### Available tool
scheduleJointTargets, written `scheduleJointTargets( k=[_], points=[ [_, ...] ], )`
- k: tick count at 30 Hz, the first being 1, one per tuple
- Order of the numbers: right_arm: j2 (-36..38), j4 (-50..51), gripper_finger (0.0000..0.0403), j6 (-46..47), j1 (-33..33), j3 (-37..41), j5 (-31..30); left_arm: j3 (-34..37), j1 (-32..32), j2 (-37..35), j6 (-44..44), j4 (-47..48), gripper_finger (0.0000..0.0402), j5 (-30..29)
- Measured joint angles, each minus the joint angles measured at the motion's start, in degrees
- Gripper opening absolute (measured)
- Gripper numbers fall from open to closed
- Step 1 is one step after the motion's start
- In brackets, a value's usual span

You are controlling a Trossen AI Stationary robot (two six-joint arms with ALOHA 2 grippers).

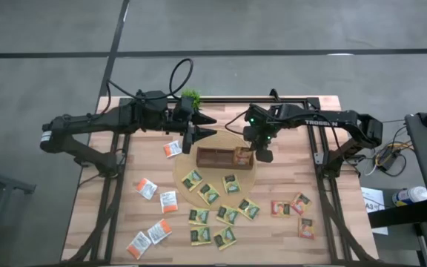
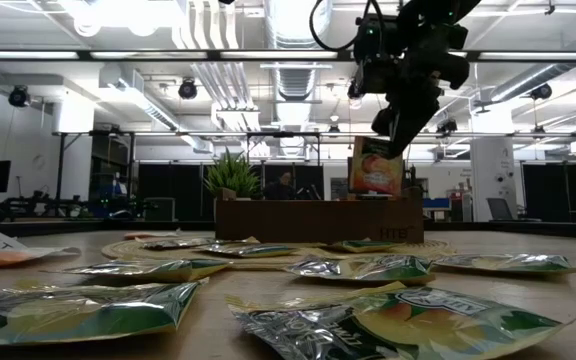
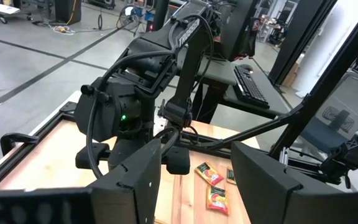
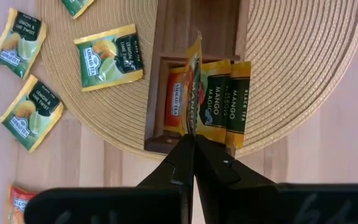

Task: Pick & Place Tea
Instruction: Put the orange tea bag into the right section of the wooden organizer

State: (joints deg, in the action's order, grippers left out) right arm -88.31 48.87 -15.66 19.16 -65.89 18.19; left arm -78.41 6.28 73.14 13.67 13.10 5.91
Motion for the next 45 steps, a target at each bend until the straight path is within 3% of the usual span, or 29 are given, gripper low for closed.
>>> scheduleJointTargets(
  k=[13, 19, 26, 45],
  points=[
    [-0.04, -0.59, 0.0008, 0.7, 0.0, 0.46, 0.11, 0.0, 0.07, 0.0, 0.0, 0.0, 0.0188, -0.04],
    [-1.13, 8.96, 0.0008, 1.4, 0.01, -9.14, 0.33, 0.0, 0.11, 0.0, 0.0, -0.02, 0.0188, -0.04],
    [-7.96, 20.17, 0.0008, -2.18, 0.77, -19.07, -0.17, 0.0, 0.09, 0.0, -0.08, -0.11, 0.0188, -0.8],
    [-9.99, 14.71, 0.0008, -0.63, 0.59, -13.85, -0.21, 0.0, 0.09, 0.0, 0.51, -0.2, 0.0188, -1.38]
  ],
)
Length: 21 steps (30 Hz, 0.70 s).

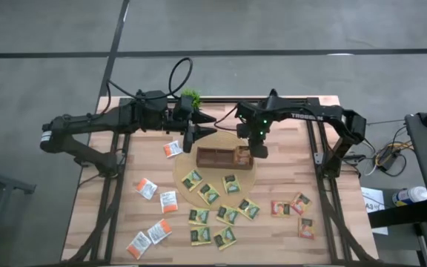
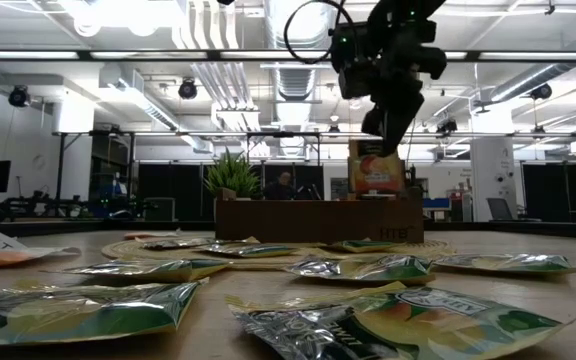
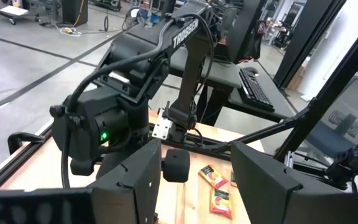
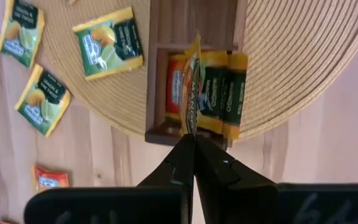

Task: Pick & Place Tea
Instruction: Put the orange tea bag into the right section of the wooden organizer

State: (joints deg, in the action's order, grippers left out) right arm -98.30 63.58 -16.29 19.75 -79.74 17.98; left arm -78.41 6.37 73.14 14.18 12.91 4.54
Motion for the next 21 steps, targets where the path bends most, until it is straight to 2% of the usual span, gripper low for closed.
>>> scheduleJointTargets(
  k=[21],
  points=[
    [-0.02, -4.09, 0.0008, -0.11, 0.0, 4.76, 0.07, 0.0, -0.04, 0.0, 1.3, 0.0, 0.0188, 0.04]
  ],
)
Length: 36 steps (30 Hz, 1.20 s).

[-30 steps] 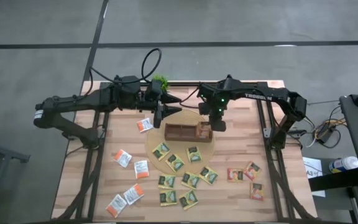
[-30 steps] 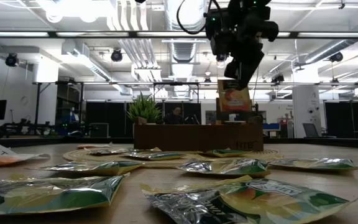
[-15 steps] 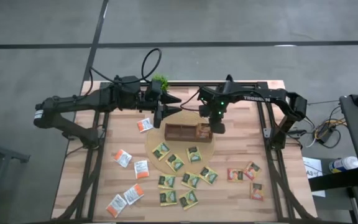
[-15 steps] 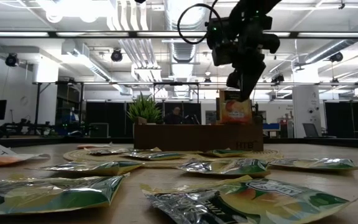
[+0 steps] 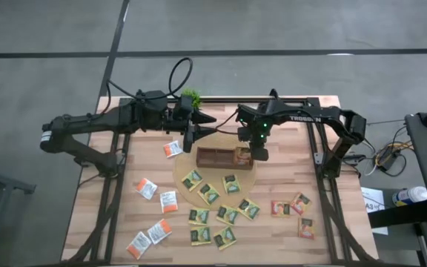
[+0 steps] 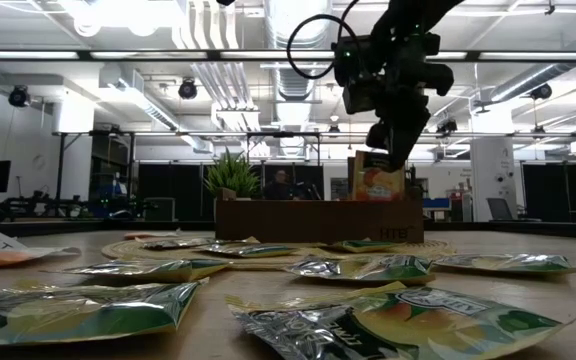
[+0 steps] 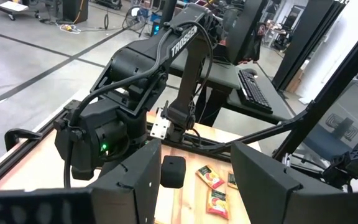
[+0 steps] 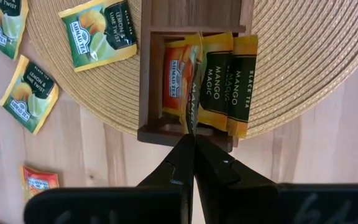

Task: Pick & Place Tea
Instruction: Put the orange tea bag into the right section of the wooden organizer

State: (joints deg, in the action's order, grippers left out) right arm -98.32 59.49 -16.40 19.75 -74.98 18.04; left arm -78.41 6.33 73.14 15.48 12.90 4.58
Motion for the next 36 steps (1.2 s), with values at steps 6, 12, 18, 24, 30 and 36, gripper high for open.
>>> scheduleJointTargets(
  k=[6, 12, 18, 24, 30, 36],
  points=[
    [0.0, -0.36, 0.0009, -0.63, 0.03, 0.0, 0.0, 0.0, 0.0, 0.0, 0.2, -0.02, 0.0188, 0.0],
    [0.0, -0.34, 0.0037, -1.6, 0.04, 0.0, -0.04, 0.0, 0.0, 0.0, 0.28, -0.02, 0.0188, 0.0],
    [0.0, -0.82, 0.0085, -0.62, 0.04, 0.0, -0.13, 0.0, 0.02, 0.0, 0.73, 0.0, 0.0188, 0.02],
    [0.04, -1.08, 0.0113, 0.81, 0.04, -0.52, -0.15, 0.0, 0.07, 0.0, 0.77, 0.0, 0.0188, 0.02],
    [3.53, 0.76, 0.0123, 3.96, -0.6, -0.48, 0.25, 0.0, 0.06, 0.0, 0.82, -0.01, 0.0188, 0.02],
    [11.44, 0.85, 0.0117, 7.79, -3.17, 2.12, 0.48, 0.0, 0.04, 0.0, 0.82, 0.0, 0.0188, 0.04]
  ],
)
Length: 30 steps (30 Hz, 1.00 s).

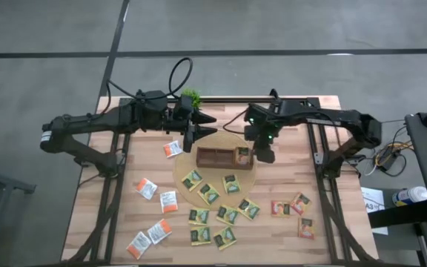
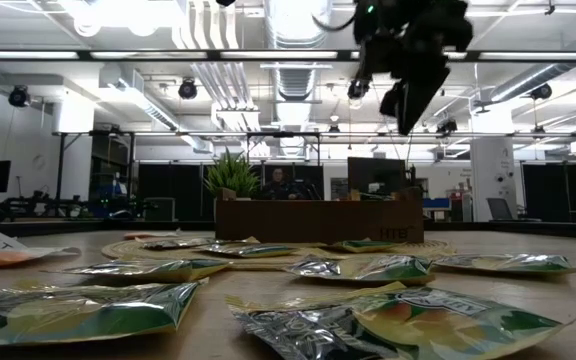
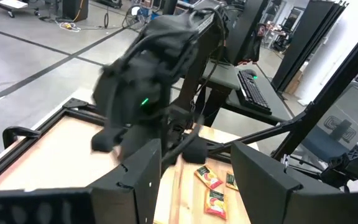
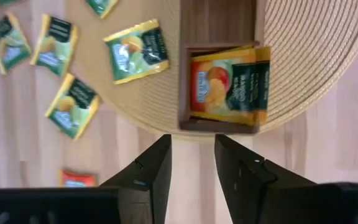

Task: Pick & Place Tea
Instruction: Put the orange tea bag into the right section of the wooden organizer

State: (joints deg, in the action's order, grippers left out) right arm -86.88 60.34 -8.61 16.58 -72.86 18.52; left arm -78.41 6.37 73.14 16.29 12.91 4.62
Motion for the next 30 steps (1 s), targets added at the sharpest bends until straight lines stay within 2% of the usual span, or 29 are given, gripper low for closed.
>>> scheduleJointTargets(
  k=[8, 16, 22, 30],
  points=[
    [13.18, -6.56, 0.0109, 13.24, -7.82, 10.14, -0.04, 0.0, -0.04, 0.02, 0.0, 0.04, 0.0188, 0.02],
    [22.17, -11.68, 0.0109, 31.58, -20.04, 19.39, -2.68, 0.0, -0.04, 0.02, -0.04, 0.17, 0.0188, 0.18],
    [24.66, -11.92, 0.0105, 43.99, -30.57, 21.6, -8.23, 0.0, -0.04, 0.02, -0.03, 0.3, 0.0188, 0.43],
    [23.79, -11.87, 0.0105, 59.99, -41.48, 21.79, -13.96, 0.06, -1.22, 0.02, -0.39, 3.95, 0.0188, 0.49]
  ],
)
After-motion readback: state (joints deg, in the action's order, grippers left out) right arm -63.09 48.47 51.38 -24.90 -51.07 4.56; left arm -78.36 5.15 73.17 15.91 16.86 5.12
